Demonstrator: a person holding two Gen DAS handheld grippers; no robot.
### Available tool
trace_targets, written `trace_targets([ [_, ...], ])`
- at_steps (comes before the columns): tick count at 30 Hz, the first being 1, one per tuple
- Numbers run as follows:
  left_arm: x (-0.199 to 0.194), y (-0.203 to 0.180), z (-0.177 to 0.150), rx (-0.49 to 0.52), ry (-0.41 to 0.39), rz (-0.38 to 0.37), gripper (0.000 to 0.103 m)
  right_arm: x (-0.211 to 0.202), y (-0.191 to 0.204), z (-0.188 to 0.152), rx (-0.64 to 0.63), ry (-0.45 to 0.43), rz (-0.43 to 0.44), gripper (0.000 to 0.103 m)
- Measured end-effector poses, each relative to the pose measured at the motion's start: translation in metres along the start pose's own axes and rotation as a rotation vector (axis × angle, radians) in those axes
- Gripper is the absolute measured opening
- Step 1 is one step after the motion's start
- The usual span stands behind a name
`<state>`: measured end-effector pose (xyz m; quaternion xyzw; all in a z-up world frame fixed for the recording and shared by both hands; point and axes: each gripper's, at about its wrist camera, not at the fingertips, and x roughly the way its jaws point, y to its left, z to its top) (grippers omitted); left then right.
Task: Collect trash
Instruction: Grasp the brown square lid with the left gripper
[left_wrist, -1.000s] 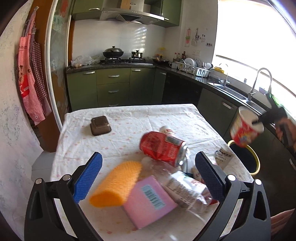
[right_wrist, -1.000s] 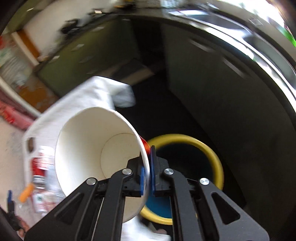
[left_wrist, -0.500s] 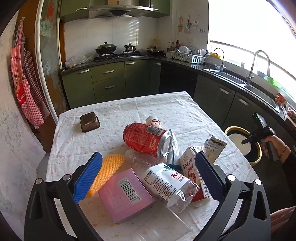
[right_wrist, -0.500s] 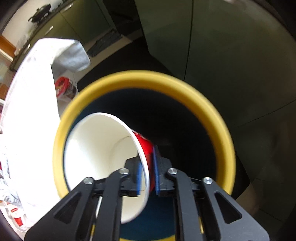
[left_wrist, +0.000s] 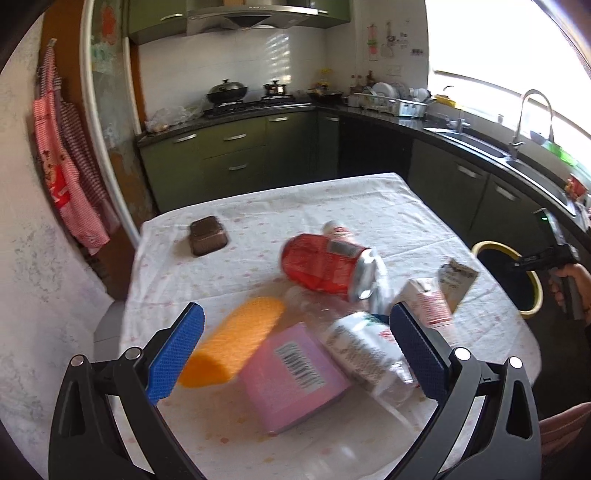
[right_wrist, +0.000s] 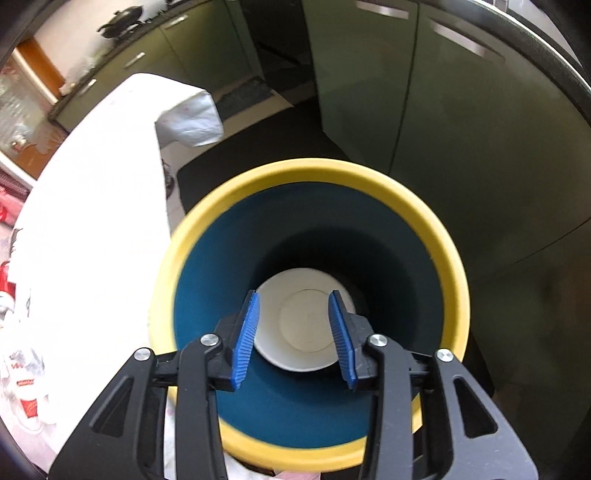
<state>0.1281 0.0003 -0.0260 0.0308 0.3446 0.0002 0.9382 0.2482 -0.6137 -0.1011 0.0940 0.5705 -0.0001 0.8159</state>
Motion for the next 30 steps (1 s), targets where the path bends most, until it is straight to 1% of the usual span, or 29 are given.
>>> trace_targets([
  [2, 0.000, 0.013, -0.002, -0.016, 0.004, 0.030, 0.099, -0.001, 0.005, -0.001, -0.014, 0.000, 0.015, 0.040],
  [4, 0.003, 0.026, -0.003, -0.028, 0.009, 0.042, 0.099, 0.004, 0.013, 0.004, -0.027, 0.004, 0.025, 0.040],
  [6, 0.014, 0.041, 0.004, -0.025, 0.023, 0.030, 0.099, 0.008, 0.018, 0.007, -0.045, 0.011, 0.027, 0.040],
  [9, 0.040, 0.058, 0.028, -0.022, 0.091, -0.020, 0.099, 0.012, 0.034, 0.012, -0.060, 0.011, 0.023, 0.040],
  [10, 0.051, 0.063, 0.037, -0.024, 0.119, -0.034, 0.099, 0.008, 0.037, 0.010, -0.065, 0.009, 0.022, 0.040],
  [13, 0.102, 0.077, 0.072, -0.020, 0.239, -0.032, 0.099, 0.008, 0.049, 0.013, -0.075, -0.001, 0.028, 0.042],
  [14, 0.125, 0.085, 0.085, -0.040, 0.285, -0.027, 0.099, 0.005, 0.051, 0.012, -0.078, -0.004, 0.029, 0.042],
  [17, 0.185, 0.106, 0.111, -0.119, 0.382, 0.032, 0.099, 0.000, 0.055, 0.008, -0.086, -0.007, 0.034, 0.042],
  [18, 0.207, 0.115, 0.117, -0.160, 0.414, 0.044, 0.097, 0.001, 0.057, 0.008, -0.091, -0.007, 0.036, 0.042],
  [19, 0.220, 0.122, 0.119, -0.194, 0.431, 0.055, 0.093, -0.003, 0.059, 0.005, -0.095, -0.006, 0.036, 0.042],
  [21, 0.254, 0.139, 0.120, -0.295, 0.488, 0.068, 0.091, -0.006, 0.062, 0.002, -0.106, -0.003, 0.036, 0.042],
  [22, 0.263, 0.142, 0.118, -0.317, 0.504, 0.069, 0.088, -0.007, 0.064, 0.002, -0.112, -0.001, 0.035, 0.043],
  [24, 0.283, 0.147, 0.113, -0.365, 0.546, 0.080, 0.085, -0.016, 0.066, -0.004, -0.119, -0.001, 0.033, 0.043],
  [26, 0.292, 0.146, 0.111, -0.364, 0.554, 0.089, 0.085, -0.014, 0.068, 0.000, -0.123, -0.004, 0.034, 0.044],
  [28, 0.298, 0.143, 0.111, -0.342, 0.554, 0.119, 0.081, -0.016, 0.068, 0.000, -0.122, -0.010, 0.034, 0.045],
  [29, 0.301, 0.143, 0.110, -0.337, 0.558, 0.128, 0.074, -0.016, 0.068, 0.000, -0.120, -0.010, 0.036, 0.045],
  [30, 0.302, 0.142, 0.109, -0.337, 0.563, 0.129, 0.064, -0.017, 0.068, -0.002, -0.119, -0.011, 0.038, 0.045],
])
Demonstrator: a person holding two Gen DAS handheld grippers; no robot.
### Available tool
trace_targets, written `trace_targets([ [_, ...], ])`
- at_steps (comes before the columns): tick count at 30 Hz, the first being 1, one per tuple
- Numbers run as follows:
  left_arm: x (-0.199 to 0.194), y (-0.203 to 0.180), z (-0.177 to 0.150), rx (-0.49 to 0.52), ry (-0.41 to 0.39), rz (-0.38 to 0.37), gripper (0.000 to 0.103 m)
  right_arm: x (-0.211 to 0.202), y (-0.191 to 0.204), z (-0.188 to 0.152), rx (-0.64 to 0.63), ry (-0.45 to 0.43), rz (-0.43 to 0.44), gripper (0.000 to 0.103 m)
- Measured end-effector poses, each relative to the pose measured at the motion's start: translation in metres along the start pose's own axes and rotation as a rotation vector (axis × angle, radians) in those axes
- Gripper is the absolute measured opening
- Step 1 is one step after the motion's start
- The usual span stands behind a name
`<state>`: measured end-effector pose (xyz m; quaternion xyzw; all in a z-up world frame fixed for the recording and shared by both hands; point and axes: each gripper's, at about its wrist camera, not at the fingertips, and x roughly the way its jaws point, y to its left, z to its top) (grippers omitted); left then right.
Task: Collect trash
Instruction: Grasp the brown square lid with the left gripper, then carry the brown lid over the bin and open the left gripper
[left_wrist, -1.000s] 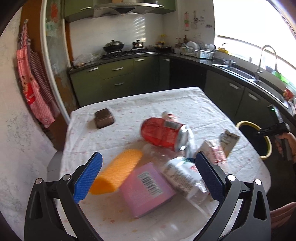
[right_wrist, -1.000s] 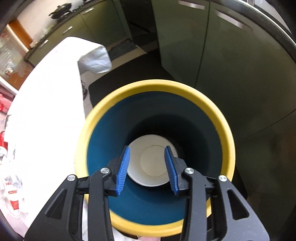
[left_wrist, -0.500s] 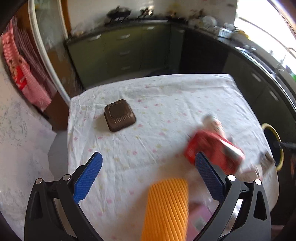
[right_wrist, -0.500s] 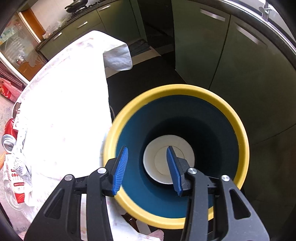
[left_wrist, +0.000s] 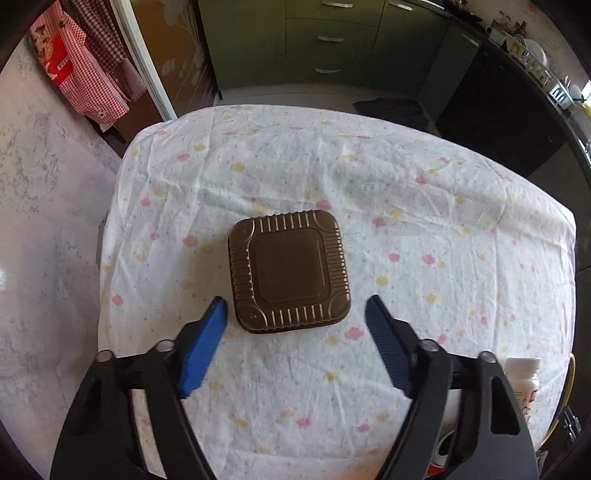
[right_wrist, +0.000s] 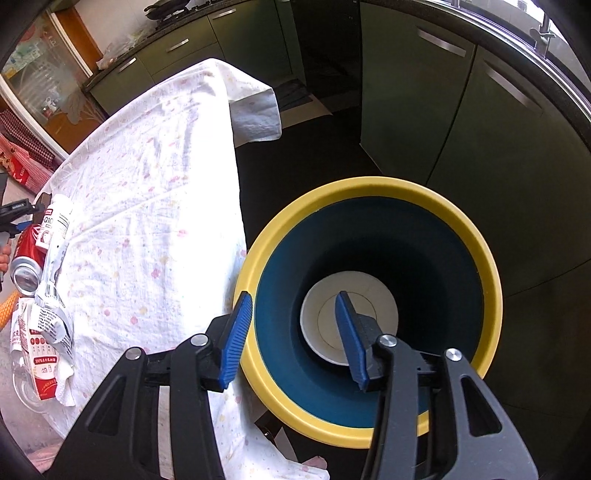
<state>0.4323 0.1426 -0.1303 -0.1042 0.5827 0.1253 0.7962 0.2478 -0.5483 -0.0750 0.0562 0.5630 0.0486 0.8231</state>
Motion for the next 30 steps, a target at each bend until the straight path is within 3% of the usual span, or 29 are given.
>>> trace_targets([
  [1, 0.001, 0.000, 0.000, -0.004, 0.006, -0.008, 0.059, 0.000, 0.000, -0.001, 0.000, -0.001, 0.002, 0.045],
  [4, -0.005, 0.001, -0.003, 0.000, -0.015, -0.022, 0.058, 0.000, 0.002, -0.005, -0.002, -0.002, 0.013, 0.045],
  [8, -0.043, -0.012, -0.017, 0.094, -0.119, 0.000, 0.058, -0.004, 0.000, -0.011, 0.002, -0.016, 0.027, 0.045],
  [13, -0.105, -0.049, -0.048, 0.222, -0.194, -0.081, 0.058, -0.012, -0.007, -0.022, 0.022, -0.047, 0.043, 0.045],
  [16, -0.150, -0.091, -0.081, 0.358, -0.249, -0.129, 0.058, -0.016, -0.012, -0.033, 0.034, -0.061, 0.053, 0.045],
  [24, -0.227, -0.227, -0.172, 0.647, -0.269, -0.317, 0.058, -0.036, -0.036, -0.062, 0.067, -0.121, 0.060, 0.045],
  [30, -0.218, -0.329, -0.225, 0.842, -0.192, -0.386, 0.059, -0.065, -0.062, -0.093, 0.097, -0.194, 0.037, 0.047],
])
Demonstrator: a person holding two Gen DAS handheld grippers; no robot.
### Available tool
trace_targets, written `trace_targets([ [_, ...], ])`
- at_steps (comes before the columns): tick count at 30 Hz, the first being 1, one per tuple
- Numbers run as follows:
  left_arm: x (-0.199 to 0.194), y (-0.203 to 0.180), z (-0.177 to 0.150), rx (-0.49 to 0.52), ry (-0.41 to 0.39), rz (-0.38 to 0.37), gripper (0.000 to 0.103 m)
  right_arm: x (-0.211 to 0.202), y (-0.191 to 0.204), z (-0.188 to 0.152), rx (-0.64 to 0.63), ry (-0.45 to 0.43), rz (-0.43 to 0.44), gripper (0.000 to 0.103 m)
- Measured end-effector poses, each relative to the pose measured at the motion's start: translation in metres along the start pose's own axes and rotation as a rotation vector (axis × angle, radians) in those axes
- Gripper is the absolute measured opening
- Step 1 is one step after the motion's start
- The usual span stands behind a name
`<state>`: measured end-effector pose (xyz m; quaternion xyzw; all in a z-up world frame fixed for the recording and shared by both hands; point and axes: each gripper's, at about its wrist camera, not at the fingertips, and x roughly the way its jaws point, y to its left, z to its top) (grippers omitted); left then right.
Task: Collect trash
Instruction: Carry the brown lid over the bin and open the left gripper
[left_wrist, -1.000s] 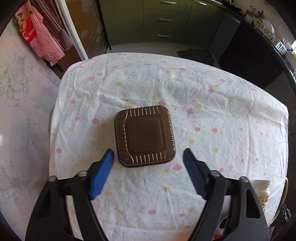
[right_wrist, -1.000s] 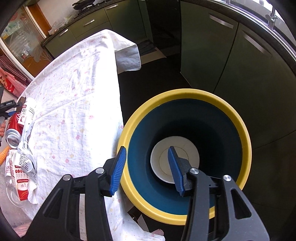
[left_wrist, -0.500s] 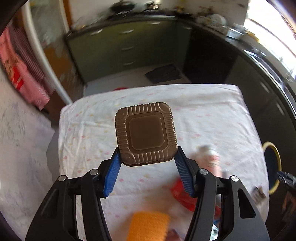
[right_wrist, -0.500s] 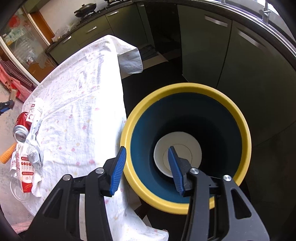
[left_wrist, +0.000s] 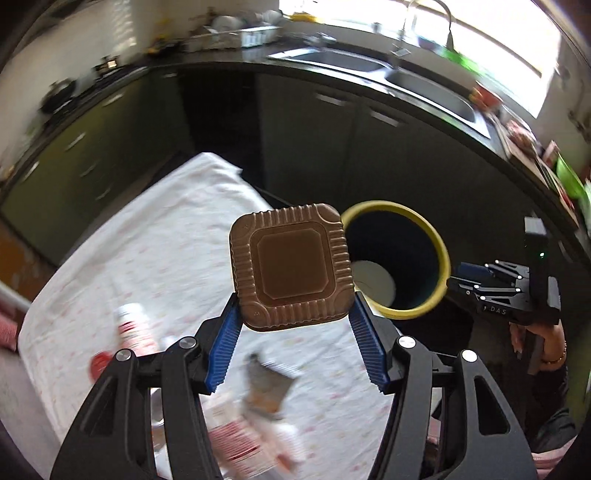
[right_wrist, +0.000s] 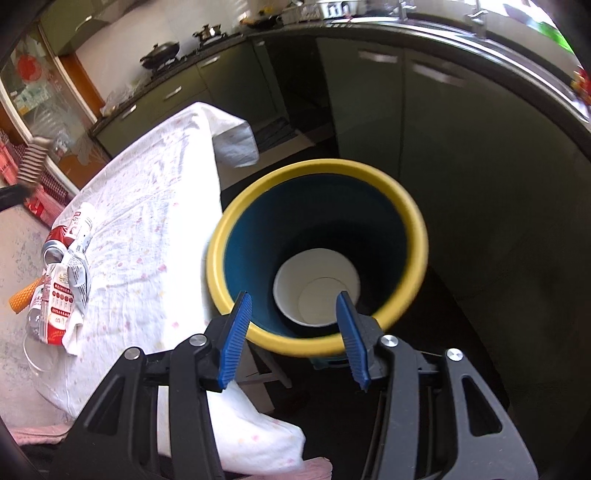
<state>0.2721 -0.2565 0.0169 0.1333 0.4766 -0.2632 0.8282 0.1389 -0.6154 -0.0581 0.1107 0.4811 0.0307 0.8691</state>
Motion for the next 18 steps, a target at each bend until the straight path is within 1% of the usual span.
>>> trace_targets([
  [2, 0.026, -0.037, 0.010, 0.042, 0.043, -0.042, 0.059, -0.010, -0.009, -0.007, 0.008, -0.021, -0.008, 0.047],
  [3, 0.038, -0.049, 0.013, 0.055, 0.061, -0.059, 0.059, -0.016, -0.015, -0.012, 0.015, -0.034, -0.015, 0.047],
  [7, 0.088, -0.106, 0.023, 0.106, 0.142, -0.100, 0.059, -0.028, -0.036, -0.025, 0.044, -0.067, -0.021, 0.048],
  [8, 0.105, -0.123, 0.027, 0.122, 0.171, -0.107, 0.059, -0.030, -0.040, -0.028, 0.051, -0.071, -0.019, 0.048],
  [12, 0.156, -0.152, 0.034, 0.133, 0.240, -0.111, 0.059, -0.036, -0.060, -0.040, 0.085, -0.076, -0.019, 0.049],
  [15, 0.186, -0.165, 0.036, 0.115, 0.290, -0.099, 0.060, -0.040, -0.070, -0.049, 0.107, -0.081, -0.020, 0.051],
  [17, 0.201, -0.171, 0.036, 0.107, 0.317, -0.080, 0.070, -0.040, -0.074, -0.051, 0.116, -0.084, -0.017, 0.055],
  [18, 0.203, -0.170, 0.033, 0.094, 0.320, -0.068, 0.080, -0.039, -0.076, -0.051, 0.121, -0.087, -0.014, 0.056],
])
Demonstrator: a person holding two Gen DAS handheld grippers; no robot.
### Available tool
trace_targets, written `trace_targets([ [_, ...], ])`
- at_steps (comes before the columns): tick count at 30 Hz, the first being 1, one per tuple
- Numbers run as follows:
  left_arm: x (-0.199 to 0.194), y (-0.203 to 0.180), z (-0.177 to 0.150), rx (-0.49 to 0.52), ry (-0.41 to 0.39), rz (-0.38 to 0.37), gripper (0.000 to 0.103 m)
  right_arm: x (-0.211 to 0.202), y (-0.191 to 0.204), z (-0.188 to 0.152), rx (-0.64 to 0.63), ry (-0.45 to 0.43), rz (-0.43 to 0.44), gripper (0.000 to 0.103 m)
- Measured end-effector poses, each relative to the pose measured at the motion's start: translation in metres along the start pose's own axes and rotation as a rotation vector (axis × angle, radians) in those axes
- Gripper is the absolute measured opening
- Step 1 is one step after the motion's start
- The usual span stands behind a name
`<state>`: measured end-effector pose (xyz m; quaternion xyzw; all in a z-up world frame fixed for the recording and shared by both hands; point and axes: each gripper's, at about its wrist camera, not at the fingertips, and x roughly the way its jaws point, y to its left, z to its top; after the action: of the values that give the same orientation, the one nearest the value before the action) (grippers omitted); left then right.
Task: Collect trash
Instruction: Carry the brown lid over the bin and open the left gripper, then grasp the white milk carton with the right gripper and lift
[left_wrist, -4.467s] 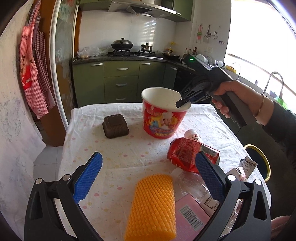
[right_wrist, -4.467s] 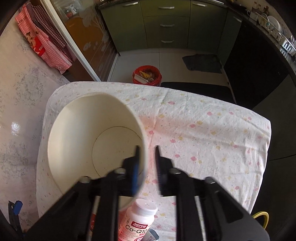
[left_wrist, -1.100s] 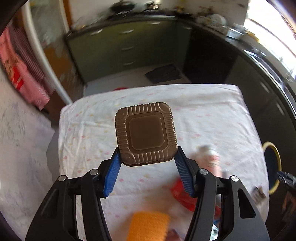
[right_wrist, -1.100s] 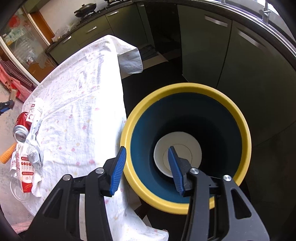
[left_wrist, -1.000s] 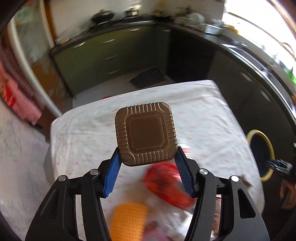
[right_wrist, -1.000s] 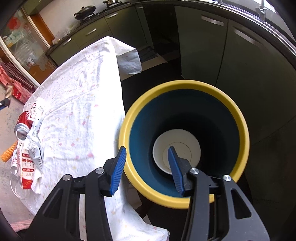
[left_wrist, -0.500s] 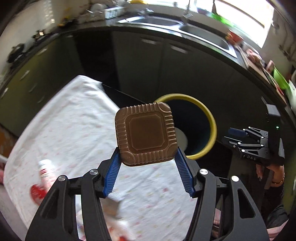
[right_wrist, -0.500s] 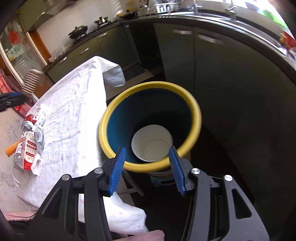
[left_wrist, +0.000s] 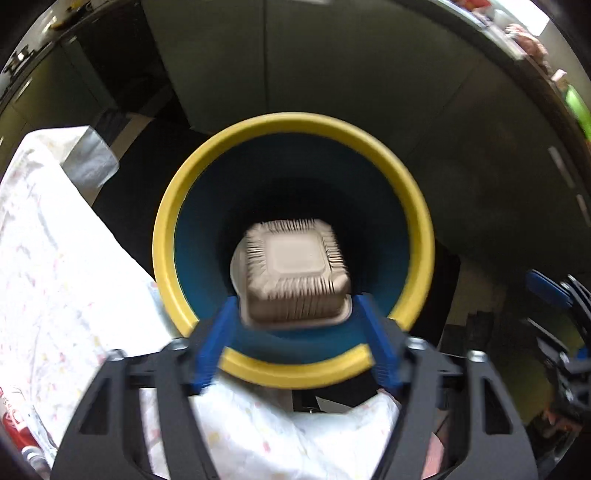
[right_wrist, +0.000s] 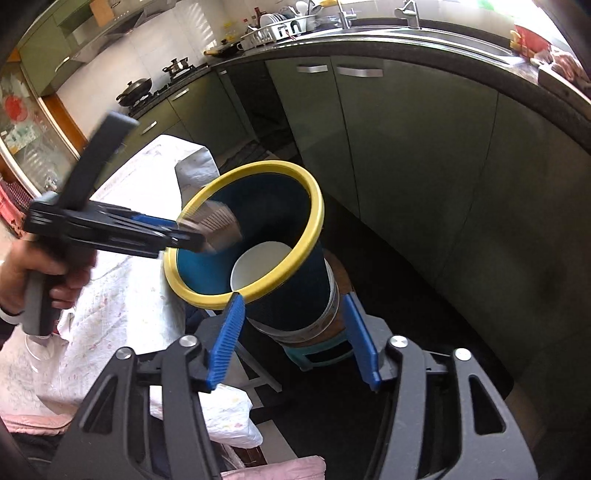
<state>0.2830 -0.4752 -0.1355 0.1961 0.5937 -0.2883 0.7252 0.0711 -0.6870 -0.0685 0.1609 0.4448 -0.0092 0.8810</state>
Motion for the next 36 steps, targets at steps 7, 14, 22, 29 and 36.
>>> trace_targets([
  [7, -0.046, 0.010, -0.021, -0.087, -0.100, -0.035, 0.081, 0.001, 0.008, -0.005, -0.024, -0.003, 0.021, 0.056],
  [14, -0.166, 0.023, -0.111, -0.095, -0.452, -0.031, 0.096, 0.015, 0.028, -0.010, -0.057, 0.022, 0.063, 0.057],
  [22, -0.242, 0.093, -0.269, -0.334, -0.712, 0.159, 0.098, 0.036, 0.114, -0.004, -0.169, 0.043, 0.224, 0.058],
  [29, -0.254, 0.155, -0.369, -0.538, -0.755, 0.281, 0.098, 0.050, 0.232, -0.005, -0.326, 0.069, 0.374, 0.058],
  [36, -0.247, 0.184, -0.404, -0.581, -0.767, 0.329, 0.098, 0.060, 0.303, -0.007, -0.319, 0.102, 0.463, 0.058],
])
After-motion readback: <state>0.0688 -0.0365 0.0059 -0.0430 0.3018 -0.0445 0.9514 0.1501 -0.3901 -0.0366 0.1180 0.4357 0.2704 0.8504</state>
